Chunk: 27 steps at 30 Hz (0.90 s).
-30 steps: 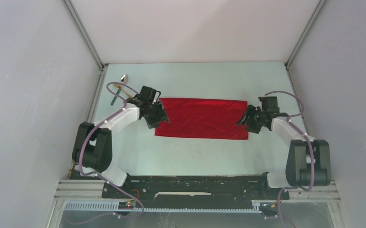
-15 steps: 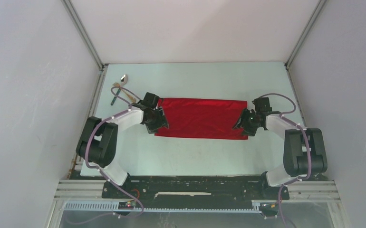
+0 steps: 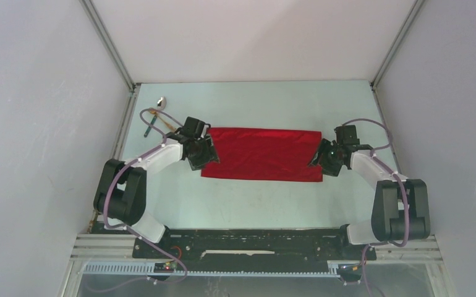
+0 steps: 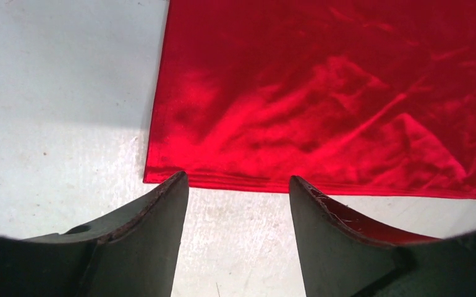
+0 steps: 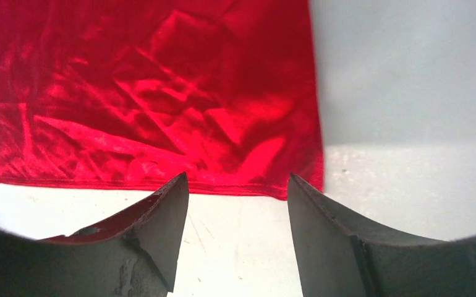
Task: Fold the napkin into a case and place the utensils inside
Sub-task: Smooth out the rectangle-folded napkin at the center of the board.
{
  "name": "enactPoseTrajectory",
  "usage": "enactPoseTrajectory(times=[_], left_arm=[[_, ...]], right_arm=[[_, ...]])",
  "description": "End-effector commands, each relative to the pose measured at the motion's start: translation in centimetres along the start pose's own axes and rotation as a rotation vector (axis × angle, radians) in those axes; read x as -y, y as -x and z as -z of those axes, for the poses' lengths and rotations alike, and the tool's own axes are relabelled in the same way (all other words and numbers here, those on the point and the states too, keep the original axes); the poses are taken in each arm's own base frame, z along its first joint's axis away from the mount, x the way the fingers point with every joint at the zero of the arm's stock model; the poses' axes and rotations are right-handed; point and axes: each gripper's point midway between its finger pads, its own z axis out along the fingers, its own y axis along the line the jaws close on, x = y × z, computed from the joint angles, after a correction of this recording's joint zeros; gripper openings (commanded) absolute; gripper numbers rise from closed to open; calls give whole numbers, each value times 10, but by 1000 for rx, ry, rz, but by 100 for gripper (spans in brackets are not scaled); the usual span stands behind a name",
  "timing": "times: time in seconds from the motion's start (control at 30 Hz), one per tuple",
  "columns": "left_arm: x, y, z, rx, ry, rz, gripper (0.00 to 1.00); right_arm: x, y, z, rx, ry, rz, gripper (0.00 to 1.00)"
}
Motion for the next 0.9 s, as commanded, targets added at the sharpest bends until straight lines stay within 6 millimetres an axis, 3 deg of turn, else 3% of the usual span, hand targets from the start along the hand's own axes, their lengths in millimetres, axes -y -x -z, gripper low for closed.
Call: enactPoseTrajectory(times=[0.0,0.17,0.47,0.73,0.87], left_arm=[[-2,3,-15,4,23,3,68],[-14,-4,-27,-8,68,14,68],[-23,-10,-27,-13,88,6,68],[-31,-10,-27,6,123,7,68],[-27,-7,-26,9,111,8,68]], right_arm=[[13,25,9,66,-14,2,67],[17,26,2,54,-9,-13,67],[12,27,-14,22,58,-38,65],[7,21,1,45,70,-22,59],[10,18,-1,30,61,-31,51]])
